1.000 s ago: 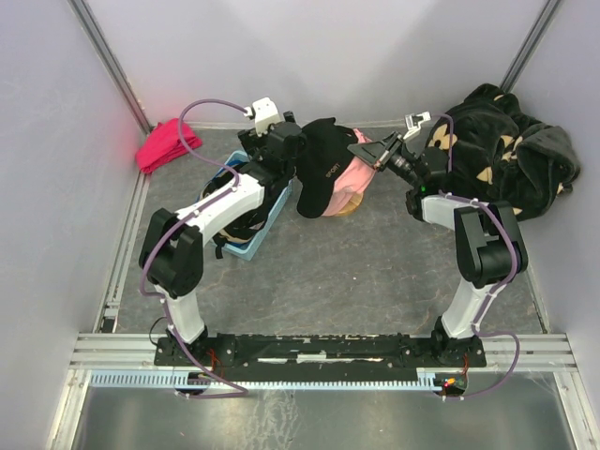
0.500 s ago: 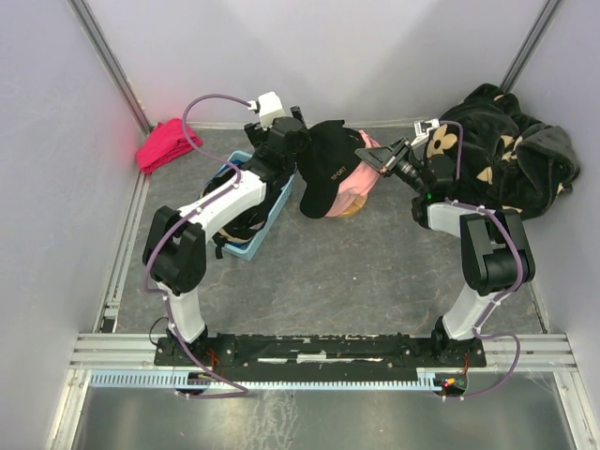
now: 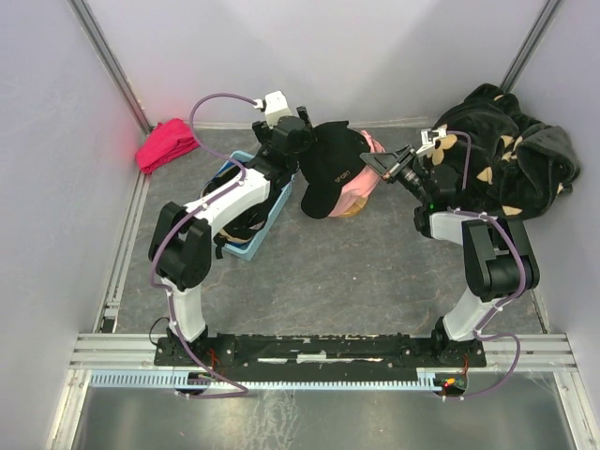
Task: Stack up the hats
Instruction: Stack the hat on the hat.
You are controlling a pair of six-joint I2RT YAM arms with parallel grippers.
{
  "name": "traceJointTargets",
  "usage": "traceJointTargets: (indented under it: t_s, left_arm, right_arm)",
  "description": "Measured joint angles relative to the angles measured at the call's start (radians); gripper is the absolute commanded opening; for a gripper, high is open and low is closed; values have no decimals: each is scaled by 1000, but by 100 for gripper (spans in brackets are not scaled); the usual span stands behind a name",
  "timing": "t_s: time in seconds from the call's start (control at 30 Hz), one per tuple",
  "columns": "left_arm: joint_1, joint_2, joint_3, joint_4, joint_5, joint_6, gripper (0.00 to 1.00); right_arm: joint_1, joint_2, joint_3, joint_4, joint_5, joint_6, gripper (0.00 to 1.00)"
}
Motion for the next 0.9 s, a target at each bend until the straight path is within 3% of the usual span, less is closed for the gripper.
traceJointTargets:
  t_s: [0.47, 0.67, 0.9]
  left_arm:
    - [0, 19, 39, 46, 195, 0, 81]
    - [0, 54, 79, 43, 260, 1, 80]
    - [-2, 79, 89, 43, 292, 1, 80]
  right_arm:
    - [-18, -14, -59, 40, 62, 1, 3]
    - [-16, 16, -46, 74, 66, 10, 14]
    - [11, 7, 9, -22, 93, -72, 33]
